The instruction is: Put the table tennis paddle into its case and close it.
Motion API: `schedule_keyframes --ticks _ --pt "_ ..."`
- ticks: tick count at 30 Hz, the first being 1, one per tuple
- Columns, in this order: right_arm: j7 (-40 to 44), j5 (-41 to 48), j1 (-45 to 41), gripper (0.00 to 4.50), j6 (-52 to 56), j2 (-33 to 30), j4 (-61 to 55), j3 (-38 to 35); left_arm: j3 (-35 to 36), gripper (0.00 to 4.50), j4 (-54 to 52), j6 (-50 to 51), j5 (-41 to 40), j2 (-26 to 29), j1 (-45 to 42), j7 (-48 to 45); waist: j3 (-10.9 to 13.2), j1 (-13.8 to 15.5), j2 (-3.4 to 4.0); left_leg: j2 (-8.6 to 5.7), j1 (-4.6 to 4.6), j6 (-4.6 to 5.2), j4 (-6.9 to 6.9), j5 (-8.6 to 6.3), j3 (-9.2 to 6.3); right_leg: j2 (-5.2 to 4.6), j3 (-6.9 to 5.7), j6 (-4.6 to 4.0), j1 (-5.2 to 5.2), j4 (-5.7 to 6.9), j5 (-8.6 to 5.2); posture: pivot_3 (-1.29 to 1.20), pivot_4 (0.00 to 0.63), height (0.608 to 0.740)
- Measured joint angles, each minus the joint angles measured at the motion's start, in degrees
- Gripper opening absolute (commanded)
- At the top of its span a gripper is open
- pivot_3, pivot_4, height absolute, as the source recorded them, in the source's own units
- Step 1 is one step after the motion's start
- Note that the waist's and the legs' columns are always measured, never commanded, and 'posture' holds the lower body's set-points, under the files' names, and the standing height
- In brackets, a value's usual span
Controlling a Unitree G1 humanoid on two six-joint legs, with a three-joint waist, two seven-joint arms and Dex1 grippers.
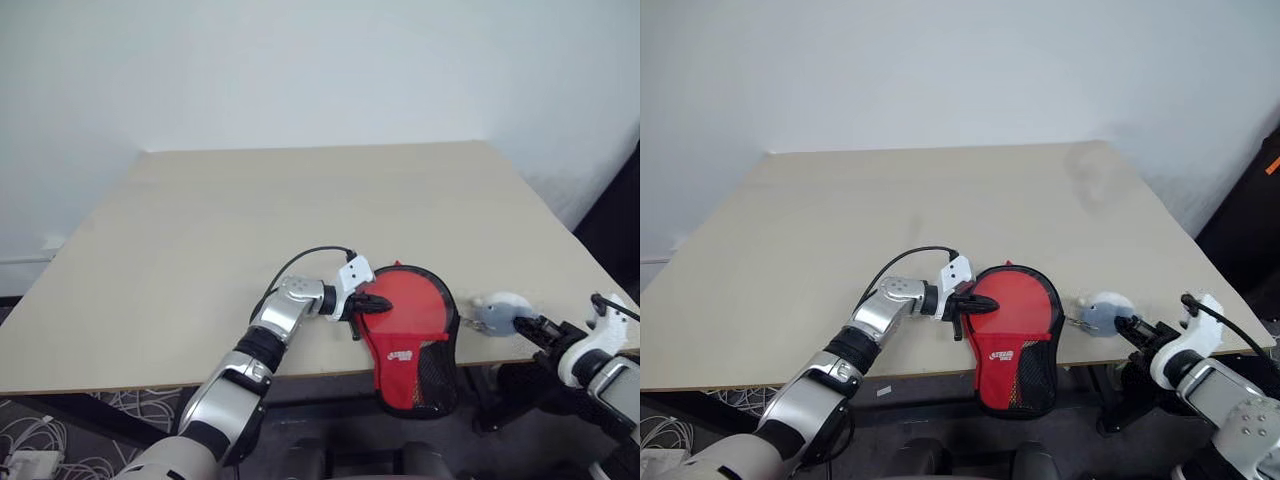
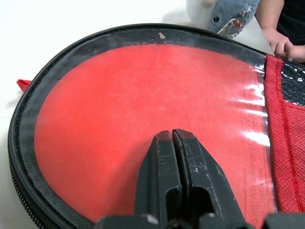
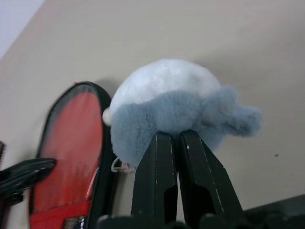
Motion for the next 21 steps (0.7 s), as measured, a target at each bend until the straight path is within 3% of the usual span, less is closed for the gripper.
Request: schedule_keyframes --ticks 12,21 --pt "13.56 13.31 21.40 0.02 -2.34 -9.28 1.65 -2.53 -0.46 0.00 2.15 -1.47 0.68 -1.77 -0.91 -0.72 0.01 1.76 -0.05 -0.05 -0.11 0.02 0.02 -0.28 -0.03 -0.05 -0.04 0.09 0.09 -0.62 -0.06 0.00 0.000 0.698" --pt "24.72 15.28 35.70 0.02 -13.83 -17.44 1.70 4.40 -0.37 0.00 2.75 -1.57 0.95 -1.93 -1.62 -0.73 -0.07 2.62 -0.01 -0.11 -0.38 0.47 0.17 -0.58 0.03 -0.07 0.01 0.40 0.06 -0.91 -0.19 0.00 0.000 0.698"
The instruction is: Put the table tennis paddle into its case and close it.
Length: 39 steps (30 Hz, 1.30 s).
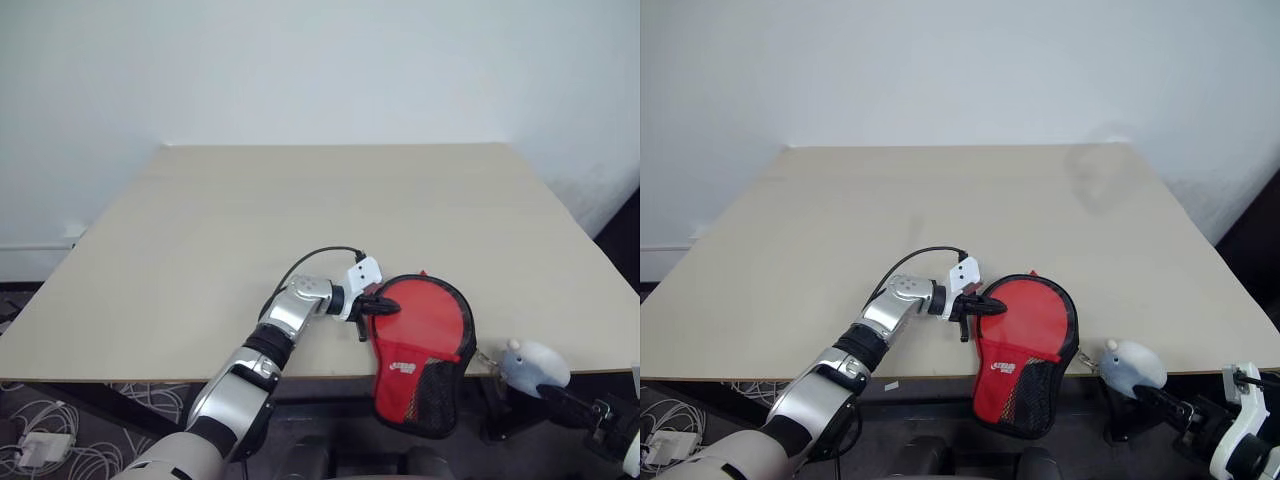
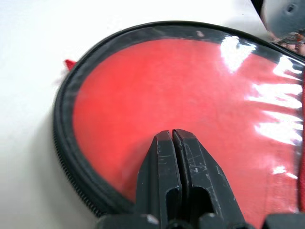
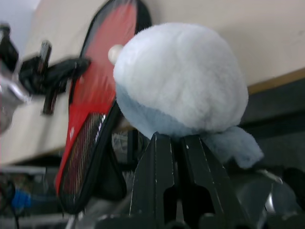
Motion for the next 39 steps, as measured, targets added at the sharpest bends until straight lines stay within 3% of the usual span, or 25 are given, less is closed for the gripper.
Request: schedule_keyframes --ticks 10,29,39 --pt "1.13 -1.53 -0.44 0.02 -8.26 -5.19 4.57 5.87 0.07 0.00 0.36 -0.01 0.36 -0.07 -0.21 0.21 -0.07 -0.05 -0.11 0.06 -0.06 -0.08 0.19 -0.13 0.06 0.01 -0.01 -0.04 -0.01 0.00 -0.03 0.00 0.000 0.698" --pt "-1.80 -0.99 -14.34 0.02 -9.39 -8.76 7.09 15.50 -1.67 0.00 1.43 -0.51 2.05 -3.35 -2.11 -4.17 -0.08 -0.07 -0.15 0.06 -0.38 0.02 0.38 -0.08 0.07 0.06 0.00 0.11 -0.09 0.04 0.08 0.00 0.000 0.698" --pt "2.46 -0.80 -8.25 0.02 -11.27 -10.13 1.71 18.43 -1.79 0.00 6.00 -3.22 3.17 -4.73 -4.50 -4.42 -0.09 -0.06 -0.21 0.06 -0.38 0.02 0.53 -0.09 0.03 0.07 0.00 0.11 -0.04 0.05 0.08 0.00 0.000 0.698"
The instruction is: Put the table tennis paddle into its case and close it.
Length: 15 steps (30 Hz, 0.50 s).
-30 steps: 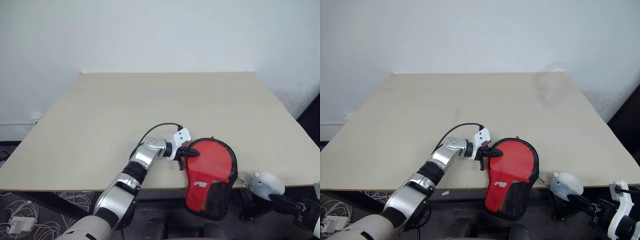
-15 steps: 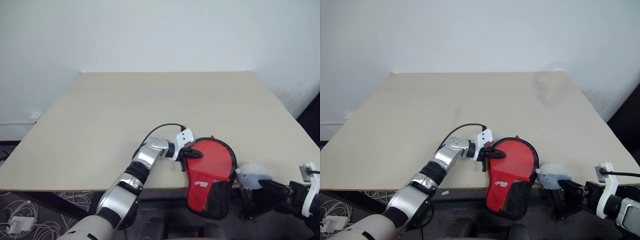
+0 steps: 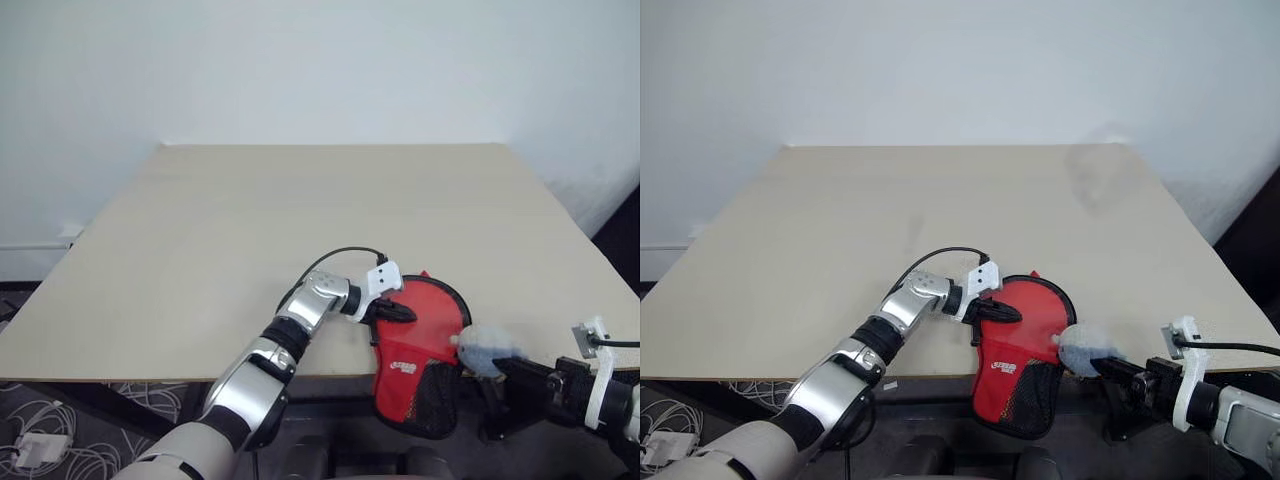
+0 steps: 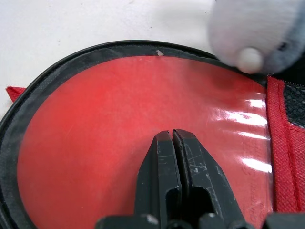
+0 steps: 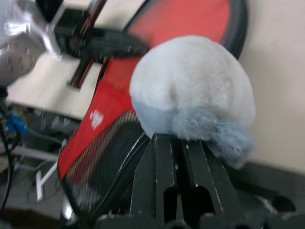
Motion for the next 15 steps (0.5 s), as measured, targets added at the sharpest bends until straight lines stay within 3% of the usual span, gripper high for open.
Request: schedule_keyframes --ticks 6,15 --pt "7.44 -1.74 11.47 0.02 -5.86 -3.48 -4.26 2.85 0.00 0.00 1.26 -1.15 0.39 0.08 -0.59 -0.26 0.00 -0.01 -0.07 0.00 -0.01 0.00 0.05 -0.03 0.00 -0.01 0.00 -0.01 0.01 -0.01 -0.01 0.00 0.000 0.698" --pt "11.34 -4.72 18.79 0.02 -12.34 -4.97 -5.92 4.50 0.00 0.00 2.18 -2.08 0.81 -0.05 -0.80 -0.21 0.00 0.02 -0.15 0.02 0.00 -0.22 0.12 -0.19 -0.02 -0.01 -0.01 -0.01 -0.01 -0.02 -0.01 0.00 0.000 0.698"
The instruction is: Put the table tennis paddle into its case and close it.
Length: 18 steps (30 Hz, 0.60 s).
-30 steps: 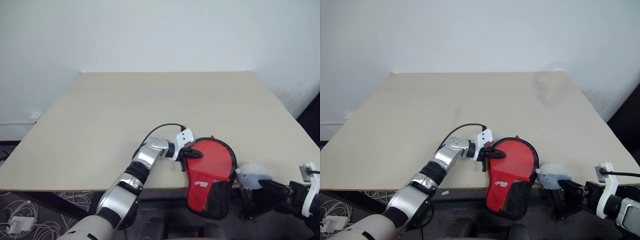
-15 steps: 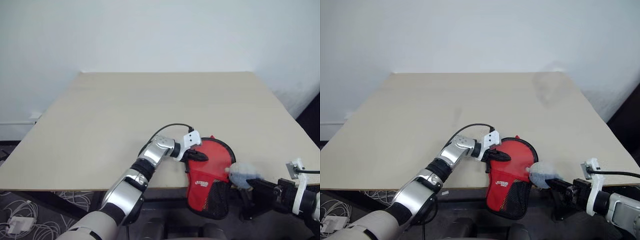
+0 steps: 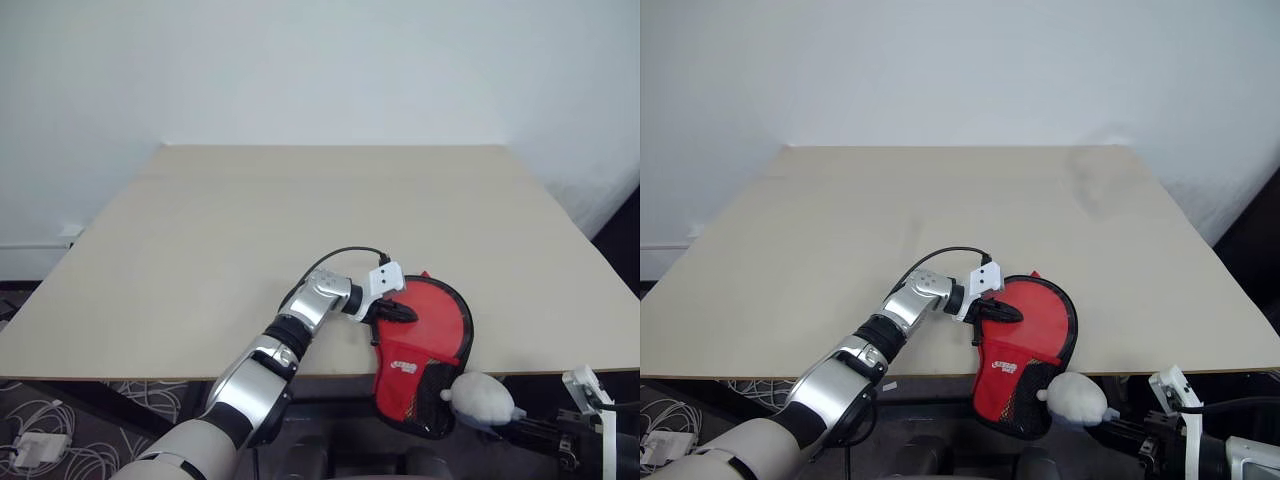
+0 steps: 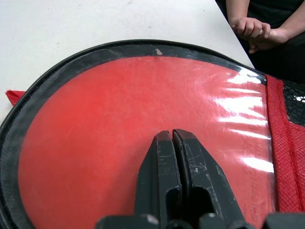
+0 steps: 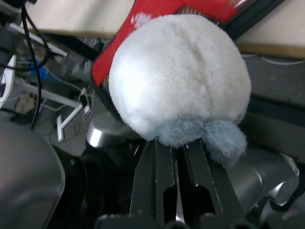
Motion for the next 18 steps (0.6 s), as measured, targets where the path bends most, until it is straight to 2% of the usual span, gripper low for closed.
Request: schedule_keyframes --ticks 9,16,18 --pt "7.33 -2.62 10.73 0.02 -4.94 -3.35 -4.69 0.96 0.06 0.00 0.36 -0.04 0.04 -0.08 -0.18 0.32 0.00 -0.03 -0.06 0.03 0.01 -0.01 0.07 -0.03 0.01 -0.01 0.00 0.01 0.01 0.00 0.00 0.00 0.000 0.698" --pt "9.08 -9.42 12.72 0.02 -11.67 -5.35 -8.83 6.52 0.21 0.00 1.65 -0.31 0.03 -0.41 -0.64 1.05 -0.03 -0.01 -0.20 0.08 0.02 -0.07 0.10 -0.06 0.03 -0.02 -0.03 0.01 0.03 0.00 0.00 0.00 0.000 0.698" --pt "8.27 -9.73 11.57 0.49 -12.17 -5.31 -8.91 7.89 0.34 0.17 2.09 -0.28 0.03 -0.53 -1.00 1.64 -0.03 -0.02 -0.26 0.09 0.01 -0.07 0.11 -0.06 0.05 -0.02 -0.03 0.01 0.02 -0.01 0.00 0.00 0.000 0.698"
